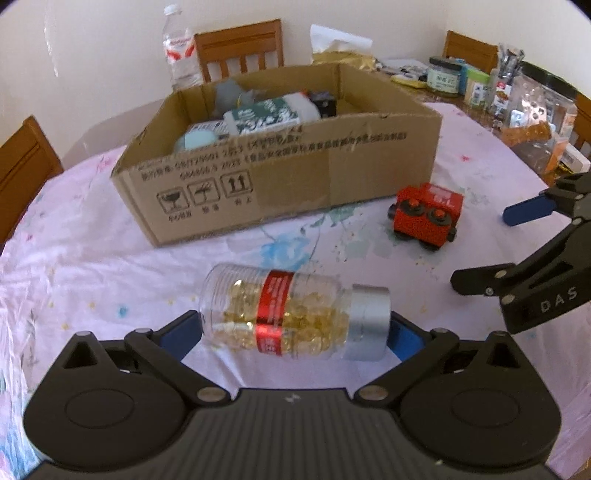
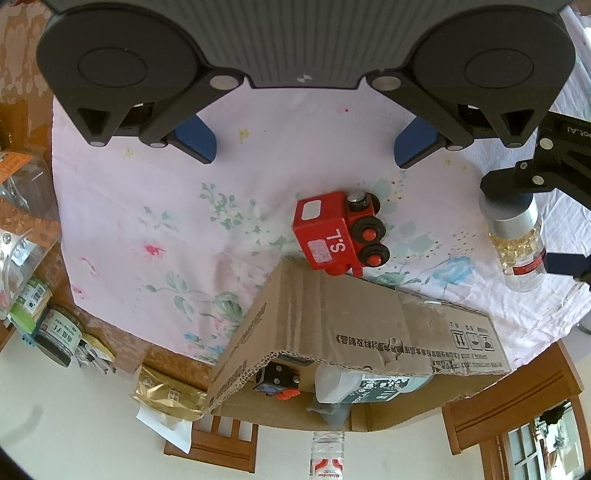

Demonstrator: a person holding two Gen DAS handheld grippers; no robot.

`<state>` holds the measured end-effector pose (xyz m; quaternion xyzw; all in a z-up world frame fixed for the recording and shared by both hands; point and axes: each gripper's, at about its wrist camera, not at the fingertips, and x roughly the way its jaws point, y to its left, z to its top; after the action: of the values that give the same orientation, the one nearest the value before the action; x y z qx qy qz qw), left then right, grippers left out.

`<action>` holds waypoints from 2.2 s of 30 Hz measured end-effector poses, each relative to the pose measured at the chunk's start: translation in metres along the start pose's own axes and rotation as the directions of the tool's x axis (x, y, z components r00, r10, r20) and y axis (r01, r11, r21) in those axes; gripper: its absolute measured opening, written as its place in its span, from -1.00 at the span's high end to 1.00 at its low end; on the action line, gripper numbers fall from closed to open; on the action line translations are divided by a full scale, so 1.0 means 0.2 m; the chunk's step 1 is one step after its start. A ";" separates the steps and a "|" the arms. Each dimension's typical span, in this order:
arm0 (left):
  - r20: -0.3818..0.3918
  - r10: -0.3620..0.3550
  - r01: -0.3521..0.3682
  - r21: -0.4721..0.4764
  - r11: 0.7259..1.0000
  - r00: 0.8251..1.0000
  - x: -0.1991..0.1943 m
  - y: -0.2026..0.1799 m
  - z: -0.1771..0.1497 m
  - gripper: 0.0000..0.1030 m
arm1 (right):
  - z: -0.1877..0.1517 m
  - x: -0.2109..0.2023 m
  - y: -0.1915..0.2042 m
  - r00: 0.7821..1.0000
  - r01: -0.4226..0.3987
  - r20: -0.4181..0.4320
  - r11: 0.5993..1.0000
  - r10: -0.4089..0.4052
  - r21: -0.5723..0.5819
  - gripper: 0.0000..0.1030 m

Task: Organize rigid objects
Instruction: 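Grasp the red SL toy train with the right tool while the left tool holds the bottle, then carry the train into the box and open the right tool while the left tool carries the bottle over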

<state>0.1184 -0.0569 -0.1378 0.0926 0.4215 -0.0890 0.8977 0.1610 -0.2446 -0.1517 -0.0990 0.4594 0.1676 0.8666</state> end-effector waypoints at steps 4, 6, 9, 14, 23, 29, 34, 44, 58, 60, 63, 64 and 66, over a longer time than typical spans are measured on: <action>0.004 -0.010 0.010 0.008 1.000 1.000 0.00 0.00 0.02 -0.88 | 0.01 0.00 0.00 1.000 -0.012 0.001 1.000 0.012 -0.014 -1.00; 0.003 -0.016 0.016 0.005 1.000 1.000 0.00 0.00 0.02 -0.88 | 0.01 0.00 0.00 1.000 -0.018 0.004 1.000 0.018 -0.022 -1.00; -0.006 -0.019 0.019 -0.006 1.000 1.000 0.00 0.03 0.02 -0.88 | 0.02 0.01 0.01 0.999 -0.038 0.007 0.998 0.039 -0.048 -1.00; -0.019 0.015 -0.016 -0.019 1.000 1.000 -0.01 0.07 0.00 -0.88 | 0.07 0.05 0.06 0.996 -0.092 0.006 0.989 0.093 -0.120 -1.00; -0.025 0.032 -0.033 -0.047 0.998 0.999 -0.02 0.13 -0.02 -0.88 | 0.17 0.12 0.16 0.990 -0.143 -0.027 0.973 0.140 -0.182 -1.00; -0.024 0.025 -0.026 -0.061 0.998 0.999 -0.03 0.15 -0.03 -0.88 | 0.16 0.10 0.20 0.986 -0.165 -0.041 0.963 0.159 -0.214 -1.00; -0.024 0.029 -0.030 -0.055 0.998 0.999 -0.02 0.15 -0.02 -0.88 | 0.19 0.09 0.18 0.992 -0.130 -0.030 0.977 0.126 -0.171 -0.75; -0.031 0.027 -0.028 -0.046 0.999 0.999 -0.02 0.14 -0.02 -0.88 | 0.23 0.08 0.16 0.996 -0.089 -0.005 0.988 0.089 -0.124 -0.11; -0.023 0.005 -0.005 -0.032 0.999 1.000 -0.03 0.16 0.02 -0.87 | 0.25 0.10 0.16 0.997 -0.077 -0.013 0.991 0.076 -0.112 -0.11; -0.025 -0.001 0.000 -0.026 1.000 1.000 -0.02 0.16 0.03 -0.87 | 0.25 0.09 0.16 0.997 -0.077 -0.016 0.991 0.076 -0.108 -0.10; -0.034 -0.016 0.015 -0.011 1.000 0.999 -0.02 0.17 0.04 -0.86 | 0.26 0.07 0.16 0.997 -0.078 -0.013 0.992 0.077 -0.104 -0.06; -0.039 -0.024 0.024 -0.011 1.000 0.999 -0.02 0.17 0.04 -0.86 | 0.26 0.07 0.16 0.997 -0.077 -0.016 0.991 0.076 -0.106 -0.06; -0.052 -0.039 0.039 -0.005 0.999 0.998 -0.02 0.18 0.05 -0.86 | 0.27 0.06 0.17 0.997 -0.070 -0.023 0.991 0.068 -0.116 -0.06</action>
<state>0.1325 -0.0235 -0.1255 0.0849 0.4465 -0.1033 0.8847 0.1950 -0.1938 -0.1321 -0.1349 0.4602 0.2232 0.8487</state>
